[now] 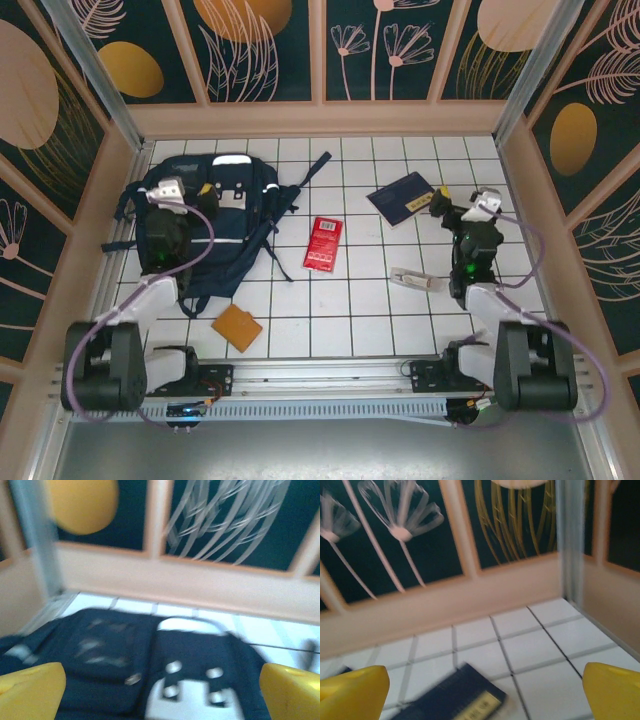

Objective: Pack books, pencil case, and school supplies into a backpack

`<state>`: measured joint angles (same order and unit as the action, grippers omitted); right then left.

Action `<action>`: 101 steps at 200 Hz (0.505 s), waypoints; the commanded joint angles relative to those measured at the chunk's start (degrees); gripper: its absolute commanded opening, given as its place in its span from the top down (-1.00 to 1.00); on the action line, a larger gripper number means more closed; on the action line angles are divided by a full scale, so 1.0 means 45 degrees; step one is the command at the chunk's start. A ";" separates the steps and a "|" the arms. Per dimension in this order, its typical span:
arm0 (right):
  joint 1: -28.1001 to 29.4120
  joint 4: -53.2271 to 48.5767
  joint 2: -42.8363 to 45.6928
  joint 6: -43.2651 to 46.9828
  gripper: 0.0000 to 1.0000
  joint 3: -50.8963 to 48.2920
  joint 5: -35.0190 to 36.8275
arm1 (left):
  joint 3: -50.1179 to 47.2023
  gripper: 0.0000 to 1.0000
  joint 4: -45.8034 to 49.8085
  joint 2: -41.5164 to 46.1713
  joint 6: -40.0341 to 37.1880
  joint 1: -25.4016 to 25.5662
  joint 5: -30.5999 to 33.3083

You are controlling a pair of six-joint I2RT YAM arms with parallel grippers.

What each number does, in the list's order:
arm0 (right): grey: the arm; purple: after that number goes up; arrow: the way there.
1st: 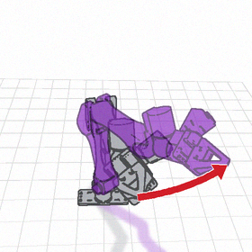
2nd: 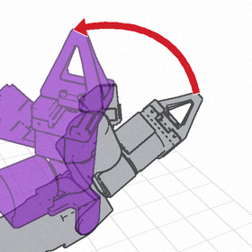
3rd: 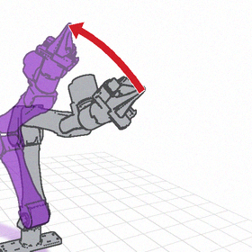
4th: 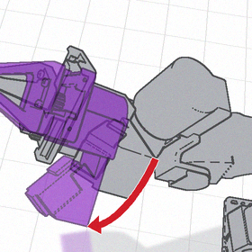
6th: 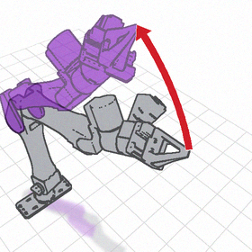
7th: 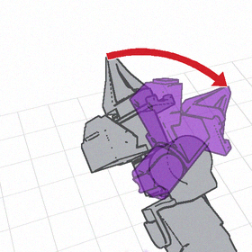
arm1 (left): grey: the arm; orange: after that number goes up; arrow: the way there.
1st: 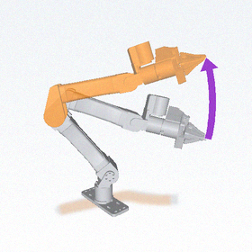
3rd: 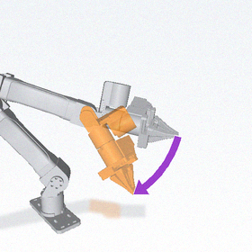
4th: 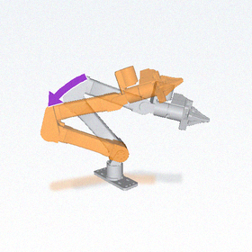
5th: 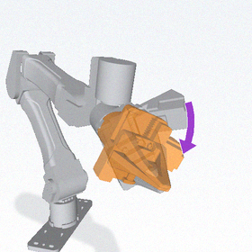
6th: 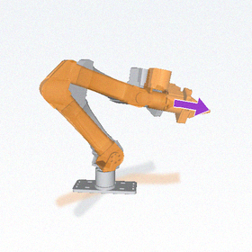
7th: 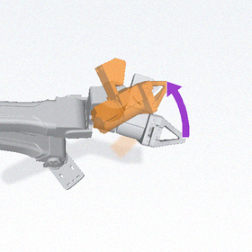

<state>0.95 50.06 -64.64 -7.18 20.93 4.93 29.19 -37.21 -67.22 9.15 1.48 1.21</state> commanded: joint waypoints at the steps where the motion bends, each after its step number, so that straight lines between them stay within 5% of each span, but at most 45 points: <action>1: 0.0799 -0.3840 0.0711 -0.1314 -0.97 0.0993 -0.2162 | 0.1224 -0.96 0.4940 0.0740 -0.0291 0.0405 -0.3566; 46: 0.4371 -0.7494 0.0215 -0.3330 -0.85 0.2457 -0.1715 | 0.3278 -0.95 0.9454 -0.0994 -0.2830 0.1971 -0.2969; 101: 0.6449 -0.7343 -0.1885 -0.3717 -0.68 0.3333 -0.3611 | 0.4423 -0.80 1.0294 -0.3552 -0.1703 0.2233 -0.2636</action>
<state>27.75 19.51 -68.38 -22.48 31.40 -5.69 44.64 4.23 -79.50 -0.71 10.94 -10.09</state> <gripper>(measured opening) 0.884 0.924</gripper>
